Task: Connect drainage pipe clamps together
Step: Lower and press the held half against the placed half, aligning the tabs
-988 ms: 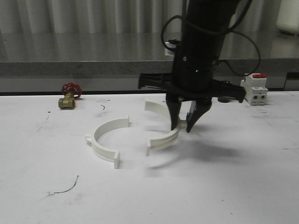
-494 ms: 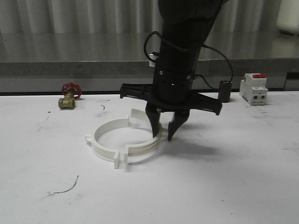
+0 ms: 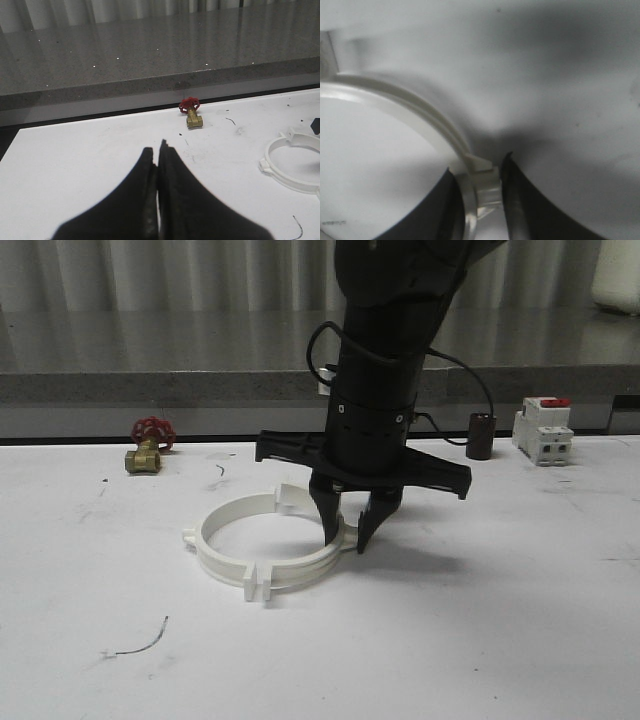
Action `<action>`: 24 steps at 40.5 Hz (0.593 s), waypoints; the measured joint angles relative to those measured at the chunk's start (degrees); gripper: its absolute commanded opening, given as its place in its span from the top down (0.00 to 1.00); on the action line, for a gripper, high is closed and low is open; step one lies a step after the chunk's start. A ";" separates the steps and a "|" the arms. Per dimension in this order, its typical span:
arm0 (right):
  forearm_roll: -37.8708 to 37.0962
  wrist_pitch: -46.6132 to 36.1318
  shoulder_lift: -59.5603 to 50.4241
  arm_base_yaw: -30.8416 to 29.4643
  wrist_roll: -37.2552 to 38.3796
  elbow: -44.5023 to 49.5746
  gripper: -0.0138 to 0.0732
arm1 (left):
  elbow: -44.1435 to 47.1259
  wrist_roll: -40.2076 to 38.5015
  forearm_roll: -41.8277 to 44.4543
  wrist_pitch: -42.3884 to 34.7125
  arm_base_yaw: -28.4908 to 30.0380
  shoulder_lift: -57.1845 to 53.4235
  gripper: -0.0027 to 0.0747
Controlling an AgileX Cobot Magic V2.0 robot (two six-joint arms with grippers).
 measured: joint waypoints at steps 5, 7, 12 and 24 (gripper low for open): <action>0.40 -0.83 0.12 0.00 0.00 0.00 0.61 | 0.00 0.00 0.00 0.00 0.00 0.00 0.99; 0.40 -1.08 0.26 0.00 0.00 0.00 0.61 | 0.00 0.00 0.00 0.00 0.00 0.00 0.99; 0.40 -1.32 0.25 0.00 0.13 0.00 0.61 | 0.00 0.00 0.00 0.00 0.00 0.00 0.99; 0.40 -2.17 0.25 0.00 0.13 0.00 0.61 | 0.00 0.02 0.00 0.00 0.00 0.00 0.99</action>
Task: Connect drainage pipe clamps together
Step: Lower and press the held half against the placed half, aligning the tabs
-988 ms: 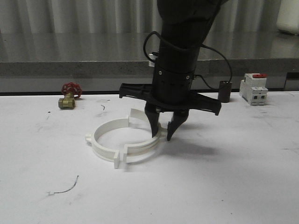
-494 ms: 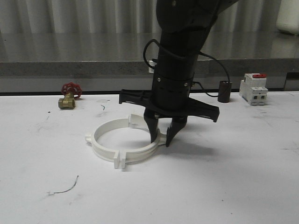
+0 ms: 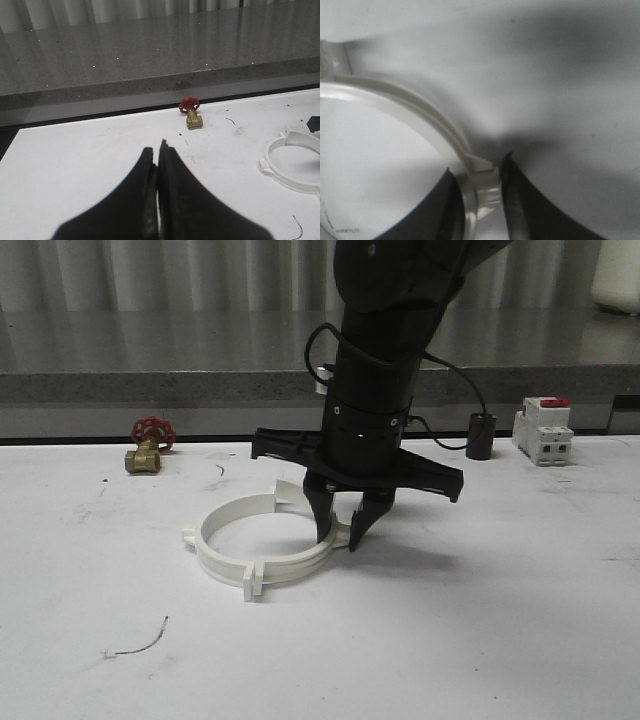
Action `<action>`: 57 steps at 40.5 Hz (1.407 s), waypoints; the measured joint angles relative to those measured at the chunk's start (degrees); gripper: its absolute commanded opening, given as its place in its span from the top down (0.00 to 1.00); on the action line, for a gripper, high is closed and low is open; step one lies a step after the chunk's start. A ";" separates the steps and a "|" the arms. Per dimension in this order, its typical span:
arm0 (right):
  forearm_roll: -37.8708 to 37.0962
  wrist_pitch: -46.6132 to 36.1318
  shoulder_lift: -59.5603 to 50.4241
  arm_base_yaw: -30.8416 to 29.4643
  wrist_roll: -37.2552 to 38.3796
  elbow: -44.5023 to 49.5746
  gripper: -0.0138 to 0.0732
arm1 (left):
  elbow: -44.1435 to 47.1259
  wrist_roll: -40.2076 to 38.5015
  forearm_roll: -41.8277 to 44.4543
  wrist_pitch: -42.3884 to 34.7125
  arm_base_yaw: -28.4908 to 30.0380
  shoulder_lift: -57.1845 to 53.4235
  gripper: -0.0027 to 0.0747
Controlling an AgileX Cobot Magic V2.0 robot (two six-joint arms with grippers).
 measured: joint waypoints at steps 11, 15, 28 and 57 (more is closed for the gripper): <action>0.00 0.00 0.00 0.00 0.00 0.00 0.61 | 0.00 0.00 0.00 0.00 0.00 0.00 0.99; 0.00 0.00 0.00 0.00 0.00 0.00 0.61 | 0.00 0.00 0.00 0.00 0.00 0.00 0.99; 0.30 0.00 0.00 0.00 0.00 0.00 0.61 | 0.00 0.00 0.00 0.00 0.00 0.00 0.99; 0.30 0.00 0.00 0.00 0.00 0.00 0.48 | 0.00 0.00 0.00 0.00 0.00 0.00 0.99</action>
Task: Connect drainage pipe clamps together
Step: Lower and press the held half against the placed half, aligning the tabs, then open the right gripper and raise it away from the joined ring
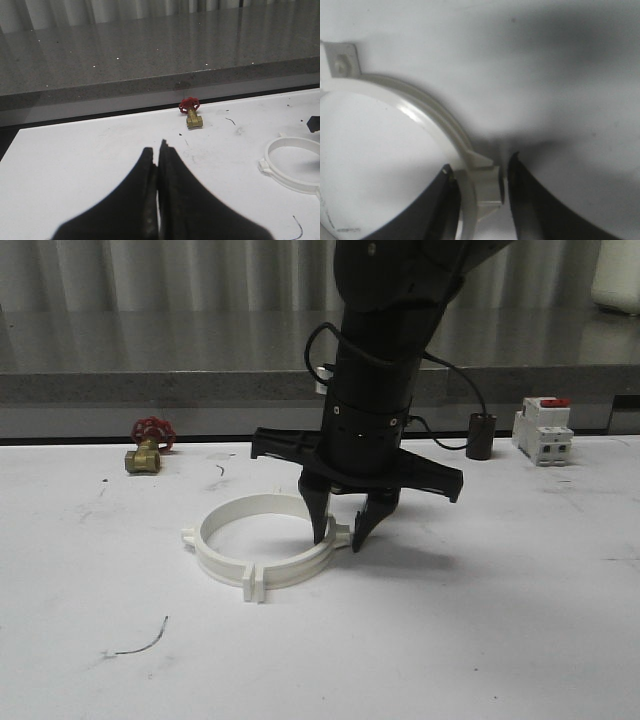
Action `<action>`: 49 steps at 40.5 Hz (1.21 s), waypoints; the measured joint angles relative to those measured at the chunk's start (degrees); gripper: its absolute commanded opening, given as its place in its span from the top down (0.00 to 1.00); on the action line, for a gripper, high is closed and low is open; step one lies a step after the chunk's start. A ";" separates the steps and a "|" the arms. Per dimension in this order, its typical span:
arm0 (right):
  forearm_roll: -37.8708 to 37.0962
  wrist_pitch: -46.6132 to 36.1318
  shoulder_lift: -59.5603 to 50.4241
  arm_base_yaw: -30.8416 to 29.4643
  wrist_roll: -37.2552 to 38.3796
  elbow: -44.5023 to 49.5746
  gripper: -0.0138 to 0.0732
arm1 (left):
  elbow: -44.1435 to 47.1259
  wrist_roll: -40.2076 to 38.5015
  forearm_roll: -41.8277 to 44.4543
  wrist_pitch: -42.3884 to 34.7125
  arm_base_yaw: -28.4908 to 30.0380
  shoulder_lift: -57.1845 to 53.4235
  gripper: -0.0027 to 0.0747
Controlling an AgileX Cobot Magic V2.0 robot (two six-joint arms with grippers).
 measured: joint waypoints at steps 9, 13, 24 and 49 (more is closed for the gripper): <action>0.00 0.00 0.00 0.00 0.00 0.00 0.46 | 0.00 0.00 0.00 0.00 0.00 0.00 0.99; 0.00 0.00 0.00 0.00 0.51 0.00 0.44 | 0.00 0.00 0.00 0.00 0.00 0.00 0.99; 0.07 -1.03 0.00 0.00 1.42 -0.14 0.29 | 0.00 0.10 0.00 0.00 0.00 0.00 0.99; -0.30 2.83 -7.48 0.00 0.63 -0.14 0.54 | 0.00 0.10 0.00 0.00 0.00 0.00 0.99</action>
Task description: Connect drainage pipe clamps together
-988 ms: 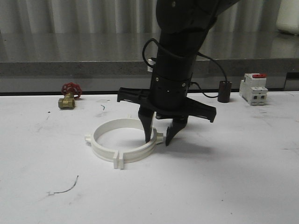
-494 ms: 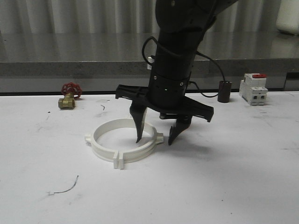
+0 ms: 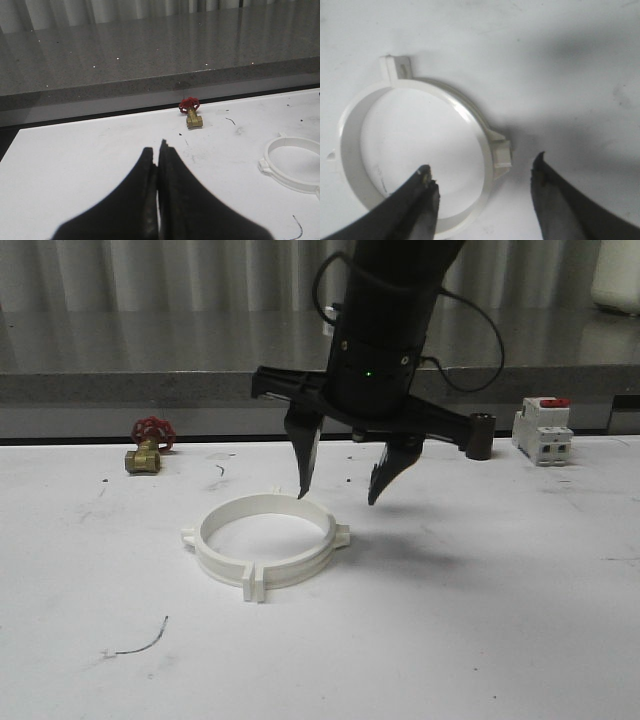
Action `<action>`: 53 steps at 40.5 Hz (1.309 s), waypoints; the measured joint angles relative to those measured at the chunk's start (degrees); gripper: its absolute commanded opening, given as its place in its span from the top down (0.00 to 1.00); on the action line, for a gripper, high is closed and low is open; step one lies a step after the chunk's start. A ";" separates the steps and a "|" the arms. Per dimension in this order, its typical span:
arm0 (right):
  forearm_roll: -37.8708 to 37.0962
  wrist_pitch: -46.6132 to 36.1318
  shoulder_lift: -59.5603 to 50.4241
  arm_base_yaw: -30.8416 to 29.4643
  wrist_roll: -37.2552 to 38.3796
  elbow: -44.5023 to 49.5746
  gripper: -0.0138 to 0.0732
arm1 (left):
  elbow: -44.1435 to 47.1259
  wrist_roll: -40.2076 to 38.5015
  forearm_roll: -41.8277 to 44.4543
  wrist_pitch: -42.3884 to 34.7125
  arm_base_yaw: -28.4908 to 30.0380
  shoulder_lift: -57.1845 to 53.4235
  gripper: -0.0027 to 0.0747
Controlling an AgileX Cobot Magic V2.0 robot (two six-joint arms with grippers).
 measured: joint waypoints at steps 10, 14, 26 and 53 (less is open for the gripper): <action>0.00 2.14 -6.21 0.00 -0.68 0.00 0.93 | 0.00 0.00 0.00 0.00 0.00 0.00 0.99; 0.00 3.71 -8.32 -0.11 -1.34 0.00 0.97 | 0.00 0.00 0.00 0.00 0.00 0.00 0.99; 0.00 8.60 -17.24 -5.56 -9.68 1.90 0.97 | 0.00 0.00 0.00 0.00 0.00 0.00 0.99; 0.37 3.14 -49.66 -33.66 -32.33 33.75 0.97 | 0.00 0.00 0.00 0.00 0.00 0.00 0.99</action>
